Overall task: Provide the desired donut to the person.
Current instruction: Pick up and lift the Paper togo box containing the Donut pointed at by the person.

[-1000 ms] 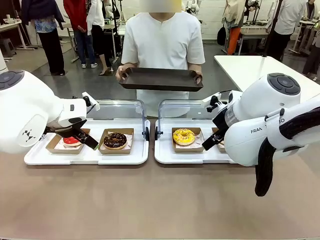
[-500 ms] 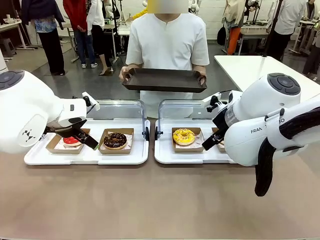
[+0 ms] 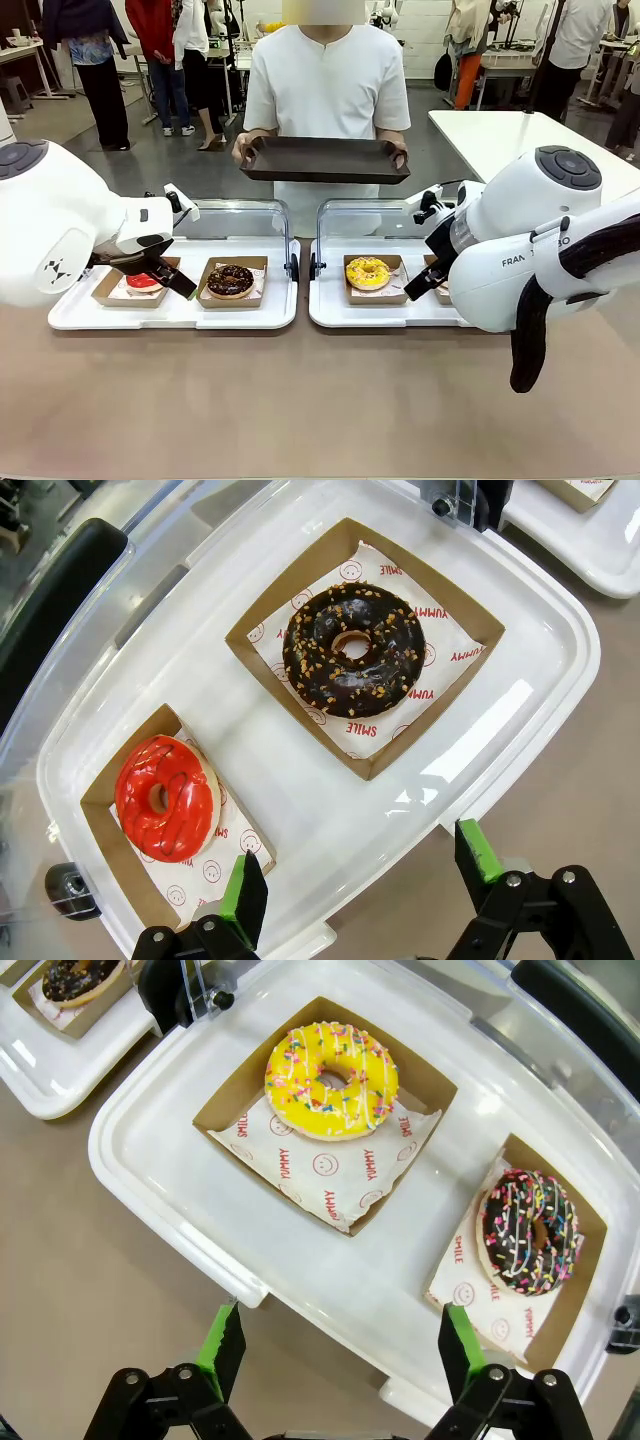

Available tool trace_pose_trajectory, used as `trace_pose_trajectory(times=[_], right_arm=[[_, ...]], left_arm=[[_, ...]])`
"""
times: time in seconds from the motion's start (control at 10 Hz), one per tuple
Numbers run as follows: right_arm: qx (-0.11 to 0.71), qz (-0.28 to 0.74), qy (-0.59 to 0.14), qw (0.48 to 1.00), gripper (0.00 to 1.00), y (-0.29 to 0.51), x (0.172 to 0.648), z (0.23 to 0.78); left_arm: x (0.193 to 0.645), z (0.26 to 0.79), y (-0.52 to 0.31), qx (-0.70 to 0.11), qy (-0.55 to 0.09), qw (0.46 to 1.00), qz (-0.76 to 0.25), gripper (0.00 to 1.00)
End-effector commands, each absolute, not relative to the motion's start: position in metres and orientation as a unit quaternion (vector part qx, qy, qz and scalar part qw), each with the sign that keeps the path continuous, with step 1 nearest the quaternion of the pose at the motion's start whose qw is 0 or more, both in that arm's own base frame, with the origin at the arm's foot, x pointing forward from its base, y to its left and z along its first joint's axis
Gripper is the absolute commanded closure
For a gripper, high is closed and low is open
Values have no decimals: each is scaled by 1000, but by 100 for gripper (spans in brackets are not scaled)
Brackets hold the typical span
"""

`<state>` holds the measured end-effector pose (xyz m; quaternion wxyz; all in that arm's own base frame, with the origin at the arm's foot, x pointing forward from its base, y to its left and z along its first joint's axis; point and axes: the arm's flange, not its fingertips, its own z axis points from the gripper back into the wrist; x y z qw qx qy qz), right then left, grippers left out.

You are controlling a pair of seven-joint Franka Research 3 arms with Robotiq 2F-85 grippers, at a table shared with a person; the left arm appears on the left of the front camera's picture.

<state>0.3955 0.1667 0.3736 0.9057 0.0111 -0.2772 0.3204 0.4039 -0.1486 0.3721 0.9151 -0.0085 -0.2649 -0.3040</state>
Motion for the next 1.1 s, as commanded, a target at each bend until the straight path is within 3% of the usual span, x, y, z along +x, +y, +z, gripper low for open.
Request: trace_pose_trajectory(times=[0.0, 0.2, 0.5, 0.7, 1.0], right_arm=[[11, 321, -277, 906, 0, 167, 395, 374], [3, 339, -275, 900, 0, 167, 381, 400], [-3, 335, -237, 912, 0, 184, 348, 522], [-31, 306, -213, 927, 0, 195, 345, 587], [-48, 254, -211, 943, 0, 197, 350, 623]], left_arm=[[404, 372, -149, -9, -265, 915, -304, 0], [389, 401, -142, 1, -265, 908, -325, 0], [360, 530, -133, 24, -243, 904, -352, 0], [348, 581, -140, 58, -230, 911, -338, 0], [358, 617, -145, 93, -210, 923, -311, 0]])
